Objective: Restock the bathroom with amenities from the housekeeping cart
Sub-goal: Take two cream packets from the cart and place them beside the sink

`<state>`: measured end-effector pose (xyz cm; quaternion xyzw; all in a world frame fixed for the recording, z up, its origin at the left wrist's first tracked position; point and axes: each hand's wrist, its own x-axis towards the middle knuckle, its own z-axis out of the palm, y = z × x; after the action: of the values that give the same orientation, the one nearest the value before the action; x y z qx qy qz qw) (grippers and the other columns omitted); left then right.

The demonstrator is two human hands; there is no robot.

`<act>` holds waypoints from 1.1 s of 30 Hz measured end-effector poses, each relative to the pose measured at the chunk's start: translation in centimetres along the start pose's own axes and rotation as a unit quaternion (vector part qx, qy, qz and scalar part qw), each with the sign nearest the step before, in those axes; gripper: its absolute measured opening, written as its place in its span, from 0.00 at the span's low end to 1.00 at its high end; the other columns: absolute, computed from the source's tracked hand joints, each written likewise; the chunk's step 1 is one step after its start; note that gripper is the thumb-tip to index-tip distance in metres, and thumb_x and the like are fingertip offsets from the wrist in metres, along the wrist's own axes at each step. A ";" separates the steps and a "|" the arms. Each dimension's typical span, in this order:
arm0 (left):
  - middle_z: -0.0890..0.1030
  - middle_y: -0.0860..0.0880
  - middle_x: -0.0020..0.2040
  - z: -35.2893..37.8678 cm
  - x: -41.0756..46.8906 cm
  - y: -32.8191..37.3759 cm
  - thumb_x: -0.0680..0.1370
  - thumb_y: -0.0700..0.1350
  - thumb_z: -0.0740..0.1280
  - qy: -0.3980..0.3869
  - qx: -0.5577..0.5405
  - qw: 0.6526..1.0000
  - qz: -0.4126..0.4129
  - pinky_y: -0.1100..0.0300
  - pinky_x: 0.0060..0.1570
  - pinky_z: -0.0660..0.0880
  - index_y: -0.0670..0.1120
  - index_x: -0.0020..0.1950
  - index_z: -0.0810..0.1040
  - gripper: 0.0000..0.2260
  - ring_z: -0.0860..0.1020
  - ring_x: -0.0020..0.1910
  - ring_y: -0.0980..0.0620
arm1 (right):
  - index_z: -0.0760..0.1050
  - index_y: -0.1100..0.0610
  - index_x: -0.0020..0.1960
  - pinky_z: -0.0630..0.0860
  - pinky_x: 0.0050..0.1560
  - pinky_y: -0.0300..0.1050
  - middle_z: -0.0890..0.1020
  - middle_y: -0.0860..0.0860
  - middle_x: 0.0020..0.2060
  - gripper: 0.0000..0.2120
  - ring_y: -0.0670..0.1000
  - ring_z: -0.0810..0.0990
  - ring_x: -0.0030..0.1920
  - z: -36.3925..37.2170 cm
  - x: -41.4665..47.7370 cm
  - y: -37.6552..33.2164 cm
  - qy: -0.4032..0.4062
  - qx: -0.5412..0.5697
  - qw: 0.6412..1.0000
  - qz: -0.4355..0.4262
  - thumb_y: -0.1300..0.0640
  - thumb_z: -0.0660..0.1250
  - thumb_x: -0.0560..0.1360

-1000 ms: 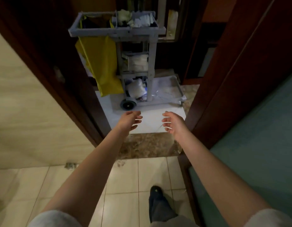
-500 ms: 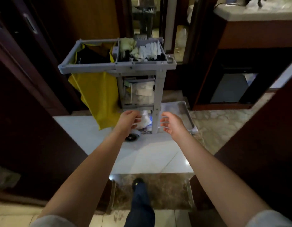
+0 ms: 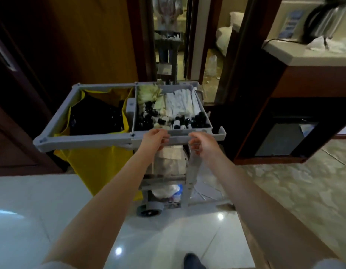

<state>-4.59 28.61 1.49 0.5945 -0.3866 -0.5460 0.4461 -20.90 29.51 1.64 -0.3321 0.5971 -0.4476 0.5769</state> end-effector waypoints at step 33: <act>0.73 0.48 0.37 -3.9 28.2 5.1 0.78 0.45 0.64 0.066 0.268 0.959 -0.057 0.56 0.45 0.69 0.42 0.46 0.75 0.06 0.71 0.38 0.52 | 0.69 0.59 0.56 0.71 0.43 0.47 0.74 0.57 0.48 0.17 0.55 0.75 0.45 12.5 31.5 -8.0 -0.093 -0.382 0.919 -0.029 0.48 0.63 0.73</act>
<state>2.42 0.75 -2.18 0.7483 -0.4540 -0.4063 0.2625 -13.16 -4.12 -2.51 -0.5847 0.6563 -0.1690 0.4459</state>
